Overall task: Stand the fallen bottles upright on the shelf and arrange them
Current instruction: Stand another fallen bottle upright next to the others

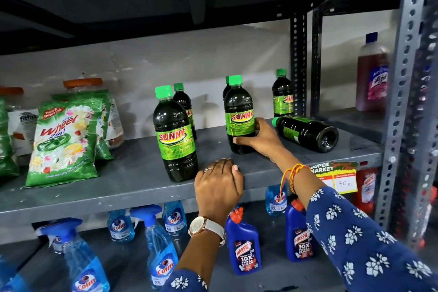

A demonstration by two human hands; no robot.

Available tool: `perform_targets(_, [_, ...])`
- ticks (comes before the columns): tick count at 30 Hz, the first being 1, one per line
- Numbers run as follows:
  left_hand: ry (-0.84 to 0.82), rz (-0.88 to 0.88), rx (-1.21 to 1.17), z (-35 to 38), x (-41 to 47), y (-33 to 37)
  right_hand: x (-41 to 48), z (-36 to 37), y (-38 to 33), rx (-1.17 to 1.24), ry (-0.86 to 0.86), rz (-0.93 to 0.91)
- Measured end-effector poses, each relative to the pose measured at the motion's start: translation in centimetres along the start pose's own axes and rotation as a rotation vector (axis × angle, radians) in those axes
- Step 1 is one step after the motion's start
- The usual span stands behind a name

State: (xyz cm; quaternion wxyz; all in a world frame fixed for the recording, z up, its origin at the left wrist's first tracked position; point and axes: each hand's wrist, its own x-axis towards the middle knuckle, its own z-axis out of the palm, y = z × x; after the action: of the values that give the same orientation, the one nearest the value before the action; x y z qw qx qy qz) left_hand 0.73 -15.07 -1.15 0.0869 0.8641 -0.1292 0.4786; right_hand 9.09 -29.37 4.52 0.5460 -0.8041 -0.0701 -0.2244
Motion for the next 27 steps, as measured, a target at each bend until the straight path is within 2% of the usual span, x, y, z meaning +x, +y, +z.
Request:
perform_targets(3, [-0.015, -0.005, -0.007, -0.1, 0.0, 0.0, -0.4, -0.2, -0.2, -0.066, -0.008, -0.005])
perform_targets(14, [-0.033, -0.012, 0.008, -0.7, -0.2, 0.3, -4.4, -2.1, -1.5, -0.023, -0.044, -0.048])
perform_targets(27, [-0.014, -0.012, 0.027, -1.1, -0.3, 0.5, -7.3, -3.0, -2.0, -0.094, -0.029, -0.095])
